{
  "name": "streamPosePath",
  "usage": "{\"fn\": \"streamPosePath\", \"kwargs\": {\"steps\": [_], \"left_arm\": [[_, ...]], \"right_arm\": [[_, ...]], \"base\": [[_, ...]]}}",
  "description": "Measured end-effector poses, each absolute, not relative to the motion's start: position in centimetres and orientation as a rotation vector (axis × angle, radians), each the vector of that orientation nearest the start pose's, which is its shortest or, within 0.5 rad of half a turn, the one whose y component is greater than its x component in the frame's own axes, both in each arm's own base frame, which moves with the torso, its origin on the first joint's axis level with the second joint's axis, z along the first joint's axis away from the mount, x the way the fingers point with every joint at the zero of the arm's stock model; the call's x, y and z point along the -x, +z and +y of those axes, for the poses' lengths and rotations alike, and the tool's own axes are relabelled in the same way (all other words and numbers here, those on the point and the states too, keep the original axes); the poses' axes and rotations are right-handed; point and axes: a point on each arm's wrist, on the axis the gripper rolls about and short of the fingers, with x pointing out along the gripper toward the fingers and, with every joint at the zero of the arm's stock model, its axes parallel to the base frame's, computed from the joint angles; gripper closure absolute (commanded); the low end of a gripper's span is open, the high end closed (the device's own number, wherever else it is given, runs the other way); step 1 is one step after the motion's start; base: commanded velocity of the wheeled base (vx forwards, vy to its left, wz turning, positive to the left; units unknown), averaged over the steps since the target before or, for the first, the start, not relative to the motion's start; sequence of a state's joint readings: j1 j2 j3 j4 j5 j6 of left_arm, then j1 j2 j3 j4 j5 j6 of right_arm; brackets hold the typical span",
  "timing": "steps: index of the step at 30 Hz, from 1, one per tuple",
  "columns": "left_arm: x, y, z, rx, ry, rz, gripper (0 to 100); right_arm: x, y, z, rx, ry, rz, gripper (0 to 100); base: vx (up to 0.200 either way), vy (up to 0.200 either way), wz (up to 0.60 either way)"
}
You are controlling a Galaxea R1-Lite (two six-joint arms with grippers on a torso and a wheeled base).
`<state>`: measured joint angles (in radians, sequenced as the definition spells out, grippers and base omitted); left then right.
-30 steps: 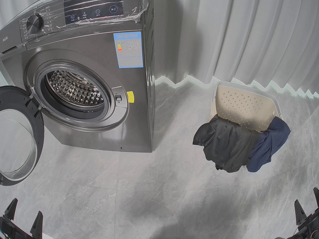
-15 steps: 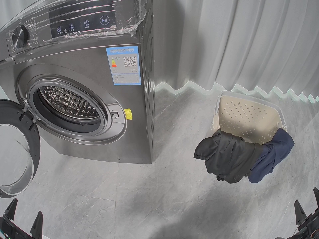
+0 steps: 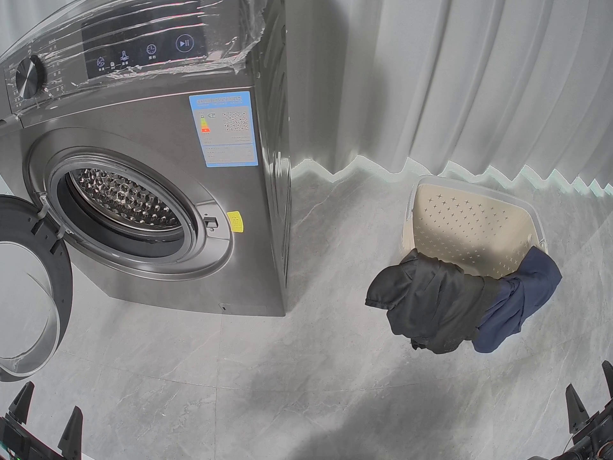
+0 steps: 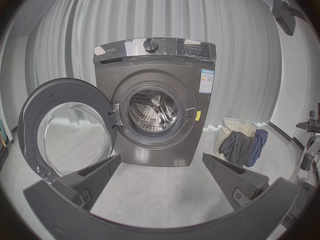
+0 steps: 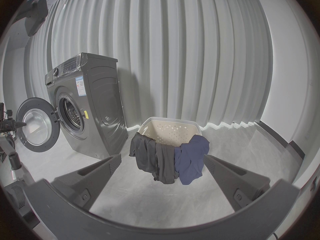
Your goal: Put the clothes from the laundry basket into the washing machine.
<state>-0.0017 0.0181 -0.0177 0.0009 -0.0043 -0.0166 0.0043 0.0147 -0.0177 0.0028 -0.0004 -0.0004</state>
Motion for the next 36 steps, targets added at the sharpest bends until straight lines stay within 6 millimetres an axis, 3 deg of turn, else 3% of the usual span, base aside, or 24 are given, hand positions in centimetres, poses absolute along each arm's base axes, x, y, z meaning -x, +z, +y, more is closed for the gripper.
{"fn": "streamPosePath", "kwargs": {"steps": [19, 36], "left_arm": [[2.27, 8.07, 0.0, 0.017, -0.005, 0.001, 0], [2.27, 8.07, 0.0, 0.017, -0.004, 0.002, 0]], "right_arm": [[2.29, 8.05, -0.01, 0.0, 0.004, 0.0, 0], [2.29, 8.05, -0.01, 0.0, 0.004, 0.001, 0]], "base": [[0.0, -0.2, 0.0], [0.0, -0.024, 0.0]]}}
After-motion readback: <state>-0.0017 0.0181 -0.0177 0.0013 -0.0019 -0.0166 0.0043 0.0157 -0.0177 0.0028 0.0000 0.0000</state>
